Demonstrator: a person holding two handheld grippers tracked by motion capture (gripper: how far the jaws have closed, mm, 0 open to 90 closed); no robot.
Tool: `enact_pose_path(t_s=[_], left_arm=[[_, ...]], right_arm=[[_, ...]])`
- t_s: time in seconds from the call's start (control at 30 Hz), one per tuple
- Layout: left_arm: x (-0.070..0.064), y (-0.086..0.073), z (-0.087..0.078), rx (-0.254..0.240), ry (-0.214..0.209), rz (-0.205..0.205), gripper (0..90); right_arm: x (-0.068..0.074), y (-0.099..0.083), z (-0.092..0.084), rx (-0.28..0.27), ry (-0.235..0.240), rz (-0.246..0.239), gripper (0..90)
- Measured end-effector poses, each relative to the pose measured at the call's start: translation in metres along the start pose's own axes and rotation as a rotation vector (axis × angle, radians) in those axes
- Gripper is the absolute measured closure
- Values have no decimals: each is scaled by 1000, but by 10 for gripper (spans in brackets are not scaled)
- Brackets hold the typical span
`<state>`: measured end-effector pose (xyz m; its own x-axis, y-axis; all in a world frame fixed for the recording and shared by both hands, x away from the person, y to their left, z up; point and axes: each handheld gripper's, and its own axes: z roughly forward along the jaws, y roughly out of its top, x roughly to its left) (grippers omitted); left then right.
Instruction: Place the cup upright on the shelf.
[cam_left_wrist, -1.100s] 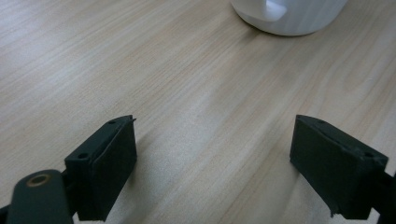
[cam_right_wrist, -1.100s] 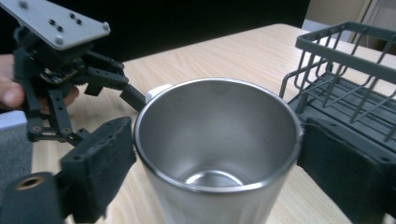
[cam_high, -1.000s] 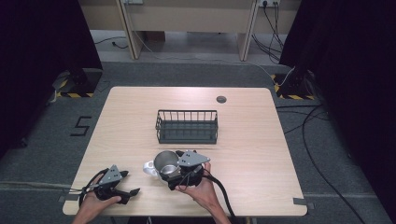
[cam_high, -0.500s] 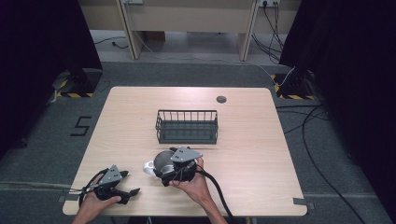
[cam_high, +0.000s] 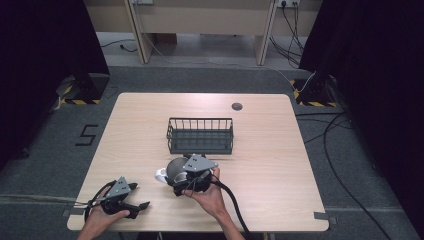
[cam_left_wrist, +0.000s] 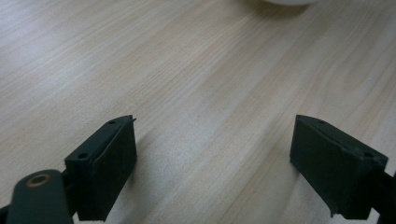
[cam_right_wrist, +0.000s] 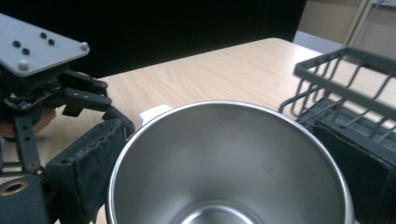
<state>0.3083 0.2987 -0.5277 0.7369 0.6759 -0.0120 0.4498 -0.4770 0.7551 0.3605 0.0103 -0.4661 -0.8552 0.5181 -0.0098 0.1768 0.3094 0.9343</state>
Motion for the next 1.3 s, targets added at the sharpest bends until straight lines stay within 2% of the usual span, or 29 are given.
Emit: enact_pose_path(t_s=[0.3,0.57,0.9,1.13,1.3], left_arm=[[0,0,0,0,0,-1,140],[0,0,0,-2,0,-3,141],[0,0,0,-5,-1,-5,141],[0,0,0,-4,0,-4,141],[0,0,0,-2,-1,-3,141]], right_arm=[[-15,23,-10,-20,-39,46,64],[-31,48,-19,-18,-69,68,64],[-49,78,-28,-15,-104,62,64],[-69,100,-36,-20,-146,60,64],[-82,109,-37,-10,-170,62,64]])
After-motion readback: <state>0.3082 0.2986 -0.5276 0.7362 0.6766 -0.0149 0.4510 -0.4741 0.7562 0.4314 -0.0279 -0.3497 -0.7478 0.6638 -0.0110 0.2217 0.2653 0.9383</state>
